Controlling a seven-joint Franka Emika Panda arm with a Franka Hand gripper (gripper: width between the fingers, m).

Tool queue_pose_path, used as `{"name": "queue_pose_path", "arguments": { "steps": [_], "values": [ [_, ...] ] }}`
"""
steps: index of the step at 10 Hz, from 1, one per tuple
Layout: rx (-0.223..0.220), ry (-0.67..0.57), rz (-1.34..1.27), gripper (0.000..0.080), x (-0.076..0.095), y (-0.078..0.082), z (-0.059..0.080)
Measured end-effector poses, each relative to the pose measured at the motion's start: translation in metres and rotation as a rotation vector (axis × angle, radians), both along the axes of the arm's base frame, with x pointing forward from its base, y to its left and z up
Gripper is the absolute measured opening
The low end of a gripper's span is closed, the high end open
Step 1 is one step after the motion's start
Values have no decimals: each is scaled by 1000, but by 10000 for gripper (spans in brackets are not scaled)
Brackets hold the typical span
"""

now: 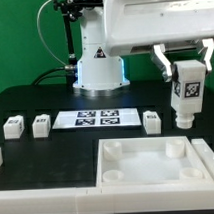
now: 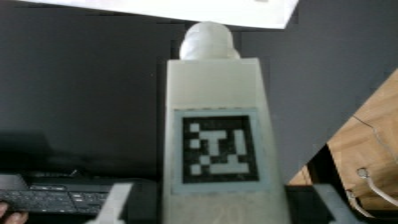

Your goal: Assemble one leg

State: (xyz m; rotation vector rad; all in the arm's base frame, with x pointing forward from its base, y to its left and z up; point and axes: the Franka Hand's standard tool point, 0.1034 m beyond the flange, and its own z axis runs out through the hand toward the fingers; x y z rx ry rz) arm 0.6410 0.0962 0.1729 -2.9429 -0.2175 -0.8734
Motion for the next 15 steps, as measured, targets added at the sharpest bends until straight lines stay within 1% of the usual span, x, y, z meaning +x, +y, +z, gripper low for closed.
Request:
{"name": "queue_pose_path", "arguments": {
  "steps": [2,3,4,5,6,7,11,13,15],
  "values": [
    [0,3,1,294,-1,1,-3],
    [4,-17,5,294,0,6,-14],
    [6,-19,8,294,0,10,-27],
    [11,-25,7,294,-2,15,-36],
    [18,-32,3,294,-3,20,-42],
    [19,-29,1,294,-5,22,-49],
    [10,-10,-4,294,-8,14,-70],
    [2,-10,-5,294,-6,6,-72],
    [3,-16,-5,294,-4,7,-75]
  ]
}}
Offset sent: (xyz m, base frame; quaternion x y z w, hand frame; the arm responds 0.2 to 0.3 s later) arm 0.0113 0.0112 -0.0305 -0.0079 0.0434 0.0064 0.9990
